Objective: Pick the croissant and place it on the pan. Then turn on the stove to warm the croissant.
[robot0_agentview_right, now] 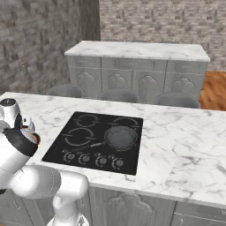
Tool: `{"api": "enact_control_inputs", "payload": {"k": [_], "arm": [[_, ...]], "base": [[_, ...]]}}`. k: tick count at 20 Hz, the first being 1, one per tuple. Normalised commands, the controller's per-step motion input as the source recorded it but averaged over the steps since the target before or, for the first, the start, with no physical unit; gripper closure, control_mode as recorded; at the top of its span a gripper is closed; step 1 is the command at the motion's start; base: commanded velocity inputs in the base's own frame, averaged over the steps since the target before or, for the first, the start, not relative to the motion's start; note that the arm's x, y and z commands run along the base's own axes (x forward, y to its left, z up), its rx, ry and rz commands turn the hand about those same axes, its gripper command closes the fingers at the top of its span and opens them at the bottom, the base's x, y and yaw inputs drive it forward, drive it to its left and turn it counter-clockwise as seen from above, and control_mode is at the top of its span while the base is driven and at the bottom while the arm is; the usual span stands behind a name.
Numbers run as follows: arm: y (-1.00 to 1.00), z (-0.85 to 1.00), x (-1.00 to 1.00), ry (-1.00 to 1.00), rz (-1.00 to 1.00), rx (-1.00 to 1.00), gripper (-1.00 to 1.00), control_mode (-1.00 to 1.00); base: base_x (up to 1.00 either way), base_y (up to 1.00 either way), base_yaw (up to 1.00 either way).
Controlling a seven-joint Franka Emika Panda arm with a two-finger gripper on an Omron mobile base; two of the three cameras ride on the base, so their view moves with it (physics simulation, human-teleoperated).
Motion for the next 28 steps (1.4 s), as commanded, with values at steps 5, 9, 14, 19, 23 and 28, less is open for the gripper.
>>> {"api": "enact_control_inputs", "payload": {"k": [5, 9, 14, 19, 23, 28], "arm": [[0.26, -0.3, 0.19, 0.07, 0.02, -0.11, -1.0, -1.0], [0.17, -0.27, 0.12, 0.02, 0.02, -0.07, -1.0, -1.0], [0.03, -0.22, 0.09, 0.0, 0.01, -0.02, -1.0, -1.0], [0.0, -0.24, 0.0, 0.0, 0.0, -0.01, -1.0, -1.0], [0.0, -0.25, 0.0, 0.0, 0.0, -0.02, -1.0, -1.0], [0.0, -0.24, 0.0, 0.0, 0.0, -0.01, -1.0, -1.0]], "base": [[0.0, 0.0, 0.0], [0.0, 0.0, 0.0], [0.0, 0.0, 0.0], [0.0, 0.0, 0.0], [0.0, 0.0, 0.0], [0.0, 0.0, 0.0]]}}
